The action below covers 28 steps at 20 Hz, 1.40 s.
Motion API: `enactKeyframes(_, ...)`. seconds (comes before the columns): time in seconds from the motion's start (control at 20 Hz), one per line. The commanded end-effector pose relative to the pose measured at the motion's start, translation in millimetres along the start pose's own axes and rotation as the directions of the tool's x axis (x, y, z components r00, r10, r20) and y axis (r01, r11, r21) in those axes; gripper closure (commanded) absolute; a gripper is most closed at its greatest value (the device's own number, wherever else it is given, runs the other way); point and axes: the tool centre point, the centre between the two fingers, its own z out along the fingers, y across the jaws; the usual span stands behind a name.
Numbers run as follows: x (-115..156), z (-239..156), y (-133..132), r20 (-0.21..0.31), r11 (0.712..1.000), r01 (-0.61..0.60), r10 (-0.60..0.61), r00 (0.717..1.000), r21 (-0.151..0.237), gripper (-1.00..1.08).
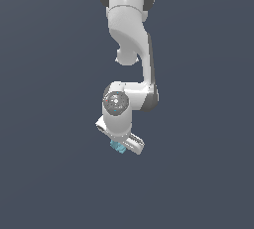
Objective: Pick up the object and move it to a goal position.
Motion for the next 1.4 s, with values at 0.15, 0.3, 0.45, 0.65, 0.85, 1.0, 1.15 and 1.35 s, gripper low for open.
enactKeyframes(0.15, -9, -27, 5, -0.001, 1.000, 0.000, 0.000, 1.000, 0.001, 1.08)
enactKeyframes(0.3, -16, -47, 9, 0.000, 1.000, 0.000, 0.000, 1.000, 0.001, 1.08)
enactKeyframes(0.45, -24, -73, 14, 0.000, 1.000, 0.000, 0.000, 1.000, 0.001, 1.08)
enactKeyframes(0.65, -37, -111, 22, 0.000, 1.000, 0.000, 0.000, 1.000, 0.002, 1.08)
enactKeyframes(0.85, -50, -151, 30, 0.000, 1.000, 0.000, 0.000, 1.000, 0.002, 1.08)
enactKeyframes(1.0, -61, -184, 36, 0.000, 1.000, 0.000, 0.000, 1.000, 0.002, 1.08)
enactKeyframes(1.15, -72, -218, 43, 0.000, 1.000, 0.000, 0.000, 1.000, 0.002, 1.08)
enactKeyframes(1.35, -86, -264, 52, 0.000, 1.000, -0.001, 0.001, 1.000, 0.001, 1.08)
